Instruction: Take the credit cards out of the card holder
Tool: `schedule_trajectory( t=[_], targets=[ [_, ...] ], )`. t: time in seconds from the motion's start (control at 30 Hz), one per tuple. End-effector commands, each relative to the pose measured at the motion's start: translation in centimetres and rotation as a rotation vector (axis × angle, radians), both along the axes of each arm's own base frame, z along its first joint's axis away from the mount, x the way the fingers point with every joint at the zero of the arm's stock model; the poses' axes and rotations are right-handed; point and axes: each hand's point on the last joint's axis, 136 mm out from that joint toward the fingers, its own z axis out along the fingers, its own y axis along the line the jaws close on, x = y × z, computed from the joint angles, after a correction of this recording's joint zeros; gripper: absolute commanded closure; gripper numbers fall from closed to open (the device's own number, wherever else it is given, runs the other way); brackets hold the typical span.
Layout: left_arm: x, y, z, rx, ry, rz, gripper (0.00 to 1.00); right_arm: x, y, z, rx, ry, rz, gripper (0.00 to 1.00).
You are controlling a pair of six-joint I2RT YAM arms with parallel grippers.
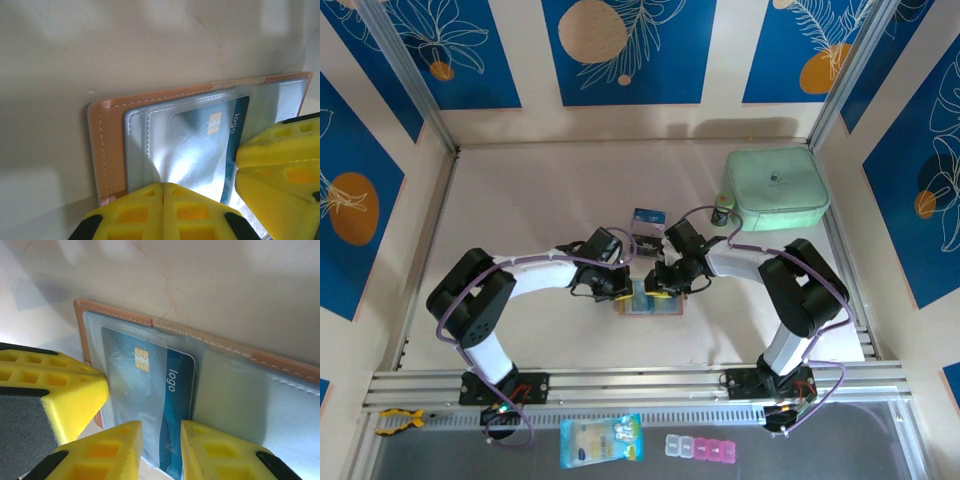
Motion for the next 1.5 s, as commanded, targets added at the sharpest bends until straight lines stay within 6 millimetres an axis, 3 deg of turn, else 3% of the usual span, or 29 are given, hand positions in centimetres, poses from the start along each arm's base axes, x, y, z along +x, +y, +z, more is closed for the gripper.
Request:
schedule_trajectory(
  t=[0.0,0.2,0.57,0.83,1.1,1.47],
  targets=[
    [-1.0,1.1,-1.8,0.073,0.045,-0.011,0.96,-0.2,0.0,1.2,0.031,-0.013,0.006,0.73],
    [-0.9,1.1,-1.8,0.075,0.045,-0.013,0.96,-0.3,-0.6,0.9,0.007,-0.013,-0.001,0.73],
    [-0.9,1.1,-1.7,0.081,0.045,-0.018,0.96,-1.0,-1.2,-1.7,-0.067,0.031,0.008,0.73],
    [-0.9,1.1,-1.7,0.085,0.048,-0.018,0.96,-0.7,-0.6,-1.0,-0.038,0.015,0.019,0.73],
    [-0.9,1.1,-1.8,0.089,0.05,-0.02,0.96,-0.8,0.3,-0.4,0.064,0.028,0.004,0.82],
    [-1.0,1.5,-2.2,0.111,0.054,-0.017,0.96,-0.9,-0.4,-0.2,0.07,0.018,-0.013,0.92]
  ],
)
